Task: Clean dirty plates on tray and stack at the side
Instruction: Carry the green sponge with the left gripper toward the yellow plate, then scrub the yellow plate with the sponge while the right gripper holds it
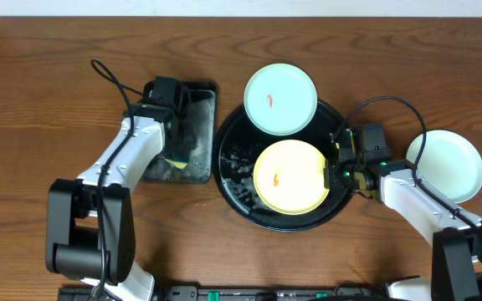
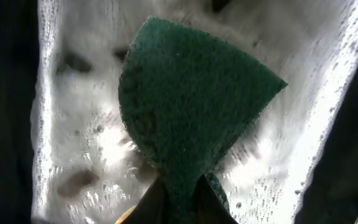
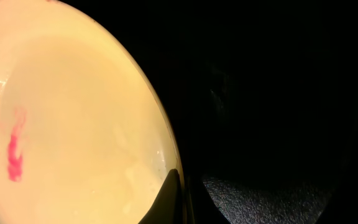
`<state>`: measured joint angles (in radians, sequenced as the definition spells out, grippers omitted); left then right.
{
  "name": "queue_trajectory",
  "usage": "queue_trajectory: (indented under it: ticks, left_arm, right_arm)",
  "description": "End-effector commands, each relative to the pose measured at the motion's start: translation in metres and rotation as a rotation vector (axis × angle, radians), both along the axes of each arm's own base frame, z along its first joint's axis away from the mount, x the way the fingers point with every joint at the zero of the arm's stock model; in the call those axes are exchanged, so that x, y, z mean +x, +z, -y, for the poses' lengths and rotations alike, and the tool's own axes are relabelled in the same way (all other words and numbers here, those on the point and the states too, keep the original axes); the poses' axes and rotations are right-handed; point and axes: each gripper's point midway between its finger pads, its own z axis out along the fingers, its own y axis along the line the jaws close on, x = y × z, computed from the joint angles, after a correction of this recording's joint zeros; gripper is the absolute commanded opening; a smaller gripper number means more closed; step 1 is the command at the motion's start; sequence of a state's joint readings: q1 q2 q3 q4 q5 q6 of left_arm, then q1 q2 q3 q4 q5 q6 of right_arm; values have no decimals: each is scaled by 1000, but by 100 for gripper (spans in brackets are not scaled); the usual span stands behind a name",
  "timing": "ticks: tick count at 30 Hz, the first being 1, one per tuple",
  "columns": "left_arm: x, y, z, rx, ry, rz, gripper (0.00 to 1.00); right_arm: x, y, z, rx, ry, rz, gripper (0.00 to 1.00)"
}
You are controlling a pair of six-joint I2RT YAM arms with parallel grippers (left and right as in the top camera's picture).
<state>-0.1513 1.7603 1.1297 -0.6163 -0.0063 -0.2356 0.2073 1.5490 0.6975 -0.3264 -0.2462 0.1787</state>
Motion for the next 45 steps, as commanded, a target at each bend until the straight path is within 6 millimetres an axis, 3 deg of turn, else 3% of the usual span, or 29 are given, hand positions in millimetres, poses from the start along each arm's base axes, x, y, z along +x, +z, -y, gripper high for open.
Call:
queue_trajectory:
  ticks: [1,4,6,14,17,19,22,26,32,39,45]
  left_arm:
    - [-11,-20,-3,8,9,-51,8]
    - [-12,-23,-4,10,9,-63,7]
    - [-10,-13,-3,9,9,-52,7]
    - [5,71,2,-20,4,99,7]
    - [2,96,23,-133,-29,153,7]
    - [-5,109,48,-250,-57,164,8]
    - [-16,116,81,-361,-99,138,7]
    - [-35,104,120,-402,-110,66,7]
    - [-58,66,167,-389,-71,-22,7]
    - [-73,30,241,-413,-222,-35,8]
    - [-96,-27,261,-374,-108,-171,8]
  right_arm:
    - [-3,-4,1,-9,-7,-14,1]
    - [-3,-4,1,-9,-7,-14,1]
    - [-3,-4,1,-9,-7,-14,1]
    - [-3,-4,1,-10,-7,-15,1]
    - [-3,-4,1,-10,-7,-14,1]
    - [-3,-4,1,-10,-7,-14,1]
    - [-3,-4,1,-10,-7,-14,1]
    - [-3,-4,1,-10,-11,-15,1]
    - [0,-5,7,-23,-79,-23,1]
    - [-1,-5,7,-24,-79,-27,1]
    - [-3,-6,7,-25,-78,-33,1]
